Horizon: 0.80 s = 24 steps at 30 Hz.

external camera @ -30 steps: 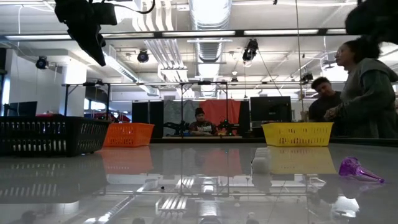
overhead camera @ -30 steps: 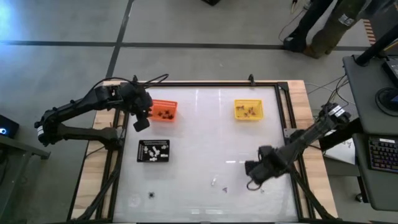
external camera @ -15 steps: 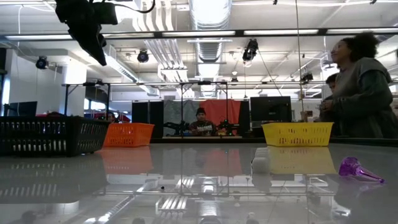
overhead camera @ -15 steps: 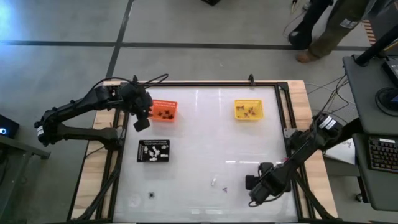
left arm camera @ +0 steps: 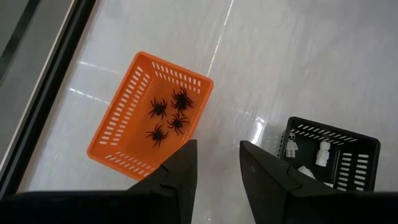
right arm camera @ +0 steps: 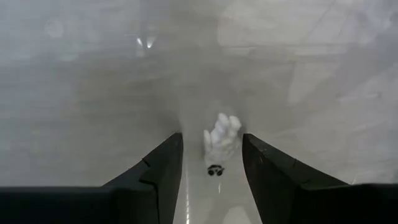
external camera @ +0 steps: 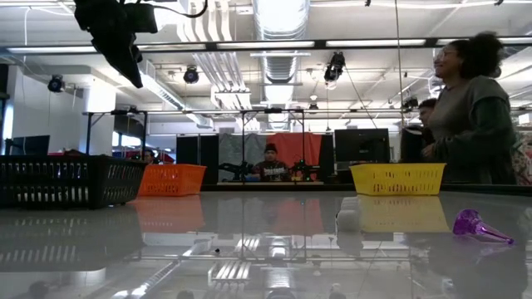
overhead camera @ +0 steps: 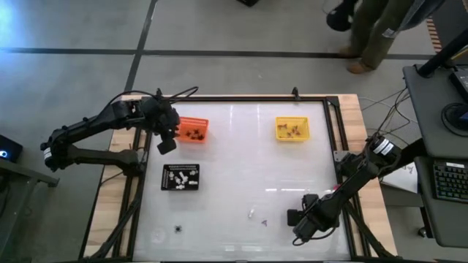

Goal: Sort Halloween decoration
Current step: Put the white skeleton toy into the black bin

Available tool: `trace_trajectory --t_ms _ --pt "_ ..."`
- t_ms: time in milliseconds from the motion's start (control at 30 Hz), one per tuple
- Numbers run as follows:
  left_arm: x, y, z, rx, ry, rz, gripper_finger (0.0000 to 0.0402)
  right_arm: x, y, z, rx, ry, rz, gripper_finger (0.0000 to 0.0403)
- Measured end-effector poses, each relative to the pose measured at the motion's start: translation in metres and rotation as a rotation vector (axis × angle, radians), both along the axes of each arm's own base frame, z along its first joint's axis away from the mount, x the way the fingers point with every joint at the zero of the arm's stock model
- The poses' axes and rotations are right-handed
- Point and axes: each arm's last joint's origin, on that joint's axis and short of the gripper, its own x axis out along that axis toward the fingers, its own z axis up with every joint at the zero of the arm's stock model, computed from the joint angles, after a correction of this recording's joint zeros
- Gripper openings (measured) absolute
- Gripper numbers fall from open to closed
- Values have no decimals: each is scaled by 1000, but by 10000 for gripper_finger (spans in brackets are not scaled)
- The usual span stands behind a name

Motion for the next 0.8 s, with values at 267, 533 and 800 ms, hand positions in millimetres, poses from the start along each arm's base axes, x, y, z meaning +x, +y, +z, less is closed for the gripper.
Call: trace_trajectory --t_ms 267,533,800 --pt "0 0 0 1 -2 0 103 -1 -2 -8 -7 -1 40 131" --pt "0 0 0 2 -4 0 103 -2 -3 -9 -10 -4 62 21" --pt "0 0 0 11 -1 -15 103 10 -8 10 -4 -96 35 13"
